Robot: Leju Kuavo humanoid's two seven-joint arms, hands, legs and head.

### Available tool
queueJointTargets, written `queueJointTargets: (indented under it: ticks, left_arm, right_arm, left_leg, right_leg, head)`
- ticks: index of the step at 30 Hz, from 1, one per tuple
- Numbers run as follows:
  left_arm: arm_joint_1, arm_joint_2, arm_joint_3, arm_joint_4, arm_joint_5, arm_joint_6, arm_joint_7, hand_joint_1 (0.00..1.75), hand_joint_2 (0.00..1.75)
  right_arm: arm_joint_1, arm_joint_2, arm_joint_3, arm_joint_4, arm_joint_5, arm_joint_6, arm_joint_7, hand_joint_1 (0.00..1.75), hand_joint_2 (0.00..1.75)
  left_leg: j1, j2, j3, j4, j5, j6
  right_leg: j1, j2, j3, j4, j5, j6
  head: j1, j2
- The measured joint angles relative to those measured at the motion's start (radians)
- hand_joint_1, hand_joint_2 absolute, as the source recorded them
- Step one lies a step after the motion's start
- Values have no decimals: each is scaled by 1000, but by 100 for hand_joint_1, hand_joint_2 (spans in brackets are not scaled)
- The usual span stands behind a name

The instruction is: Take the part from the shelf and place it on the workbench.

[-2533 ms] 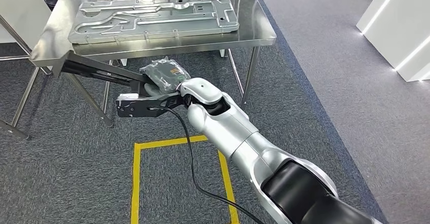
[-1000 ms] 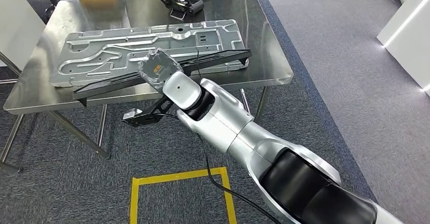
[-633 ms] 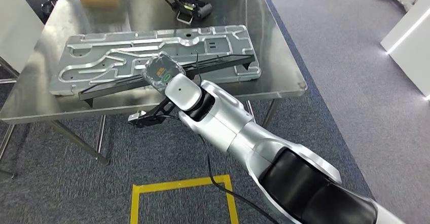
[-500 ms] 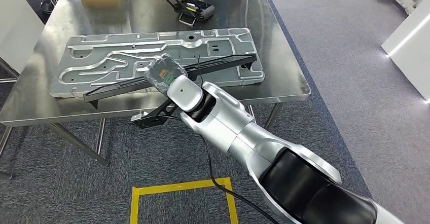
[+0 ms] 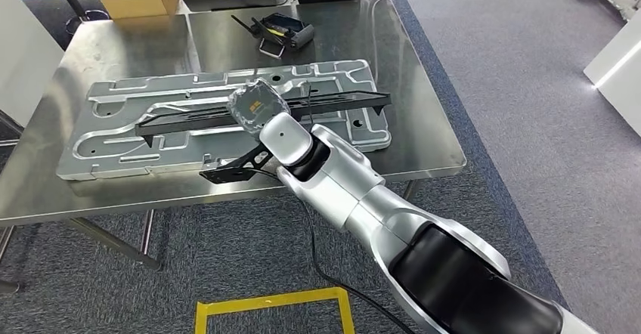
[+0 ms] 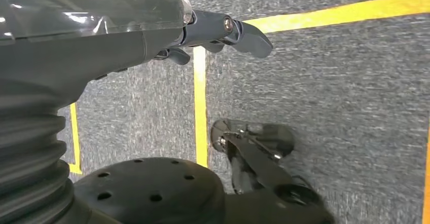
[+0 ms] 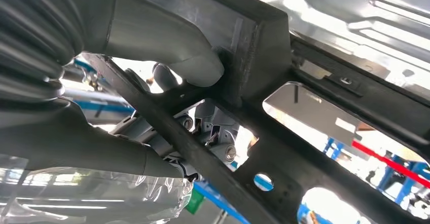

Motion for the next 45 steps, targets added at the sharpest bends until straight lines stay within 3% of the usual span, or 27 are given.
queueJointTargets:
  ticks: [1, 2, 4, 6, 9, 11, 15, 16, 17, 19, 21, 24, 29, 33, 45]
  left_arm:
    - [0, 0, 0, 0, 1, 0, 0, 0, 175]
    - [0, 1, 0, 0, 1, 0, 1, 0, 175]
    - [2, 1, 0, 0, 2, 0, 2, 0, 175]
    - [4, 2, 0, 0, 2, 0, 2, 0, 175]
    - [3, 2, 0, 0, 3, 0, 0, 0, 175]
    - [4, 2, 0, 0, 4, 0, -1, 0, 175]
    - [3, 2, 1, 0, 6, 2, 0, 0, 175]
    - [3, 2, 1, 0, 6, 3, 1, 0, 175]
    - [3, 2, 1, 0, 6, 3, 1, 0, 175]
    - [4, 1, 1, 0, 6, 3, 2, 0, 175]
    - [3, 0, 2, 0, 5, 2, 2, 0, 175]
    - [0, -1, 2, 0, 5, 1, 2, 0, 175]
    - [-1, -1, 2, 0, 5, 4, 6, 0, 175]
    - [-1, 0, 2, 0, 5, 9, 14, 0, 175]
    - [-1, 1, 3, 0, 3, 15, 17, 0, 175]
  right_arm:
    - [6, 0, -6, -2, 0, 0, 1, 175, 175]
    - [10, 0, -11, -5, 1, 0, 2, 175, 175]
    - [13, 0, -22, -13, 1, -1, 3, 175, 175]
    - [14, 0, -33, -19, 2, -3, 3, 175, 175]
    - [20, 1, -57, -36, 2, -5, -6, 175, 175]
    - [24, 4, -79, -49, 2, -5, -16, 175, 175]
    - [42, 2, -109, -57, 3, -4, -36, 175, 175]
    - [50, 1, -113, -57, 3, -3, -40, 175, 175]
    - [56, 0, -116, -57, 3, -3, -43, 175, 175]
    - [59, 0, -124, -56, 3, -3, -46, 175, 175]
    - [55, 0, -130, -55, 3, -3, -50, 175, 175]
    - [53, 0, -137, -46, 3, -3, -50, 175, 175]
    - [48, 0, -151, -14, 3, -25, -31, 175, 175]
    - [35, -1, -153, 26, 3, -41, -20, 175, 175]
    - [-7, -1, -141, 127, 3, -99, -14, 175, 175]
  left_leg:
    - [0, 0, -15, -2, -4, 1]
    - [0, 1, -14, -37, 18, 3]
    - [-1, 2, 11, -170, 122, 9]
    - [-4, 2, 33, -265, 191, 19]
    - [-5, 0, 45, -281, 194, 37]
    - [-1, 1, 59, -287, 189, 45]
    - [1, -1, 82, -290, 167, 52]
    - [0, -1, 90, -290, 160, 51]
    - [0, -2, 99, -289, 152, 50]
    - [-1, -3, 117, -288, 137, 48]
    - [-3, -3, 125, -288, 127, 43]
    - [-4, -1, 124, -284, 117, 39]
    - [-4, 1, 128, -291, 114, 39]
    - [-3, 1, 129, -296, 116, 31]
    - [-4, 1, 129, -294, 119, 25]
  right_leg:
    - [0, 1, 13, 0, -11, 1]
    - [0, 3, 26, 1, -22, 2]
    - [1, 5, 53, 5, -46, 8]
    - [4, 6, 66, 10, -67, 17]
    - [5, 7, 71, 15, -83, 35]
    - [3, 3, 50, 63, -96, 47]
    - [-7, -1, -103, 296, -178, 63]
    - [-8, -1, -125, 309, -172, 64]
    - [-9, -2, -130, 286, -143, 62]
    - [-6, -2, -99, 156, -36, 52]
    - [2, -4, -69, 50, 22, 38]
    - [5, -2, -61, 20, 31, 39]
    - [7, 1, -62, 21, 29, 32]
    - [7, 1, -63, 22, 28, 29]
    - [7, 0, -61, 23, 32, 26]
  head:
    - [0, 0]
    - [0, 0]
    - [0, 0]
    - [0, 0]
    - [0, 0]
    - [0, 0]
    - [0, 0]
    - [0, 0]
    - [0, 0]
    - [0, 0]
    - [0, 0]
    - [1, 0]
    - [1, 0]
    - [1, 0]
    - [1, 0]
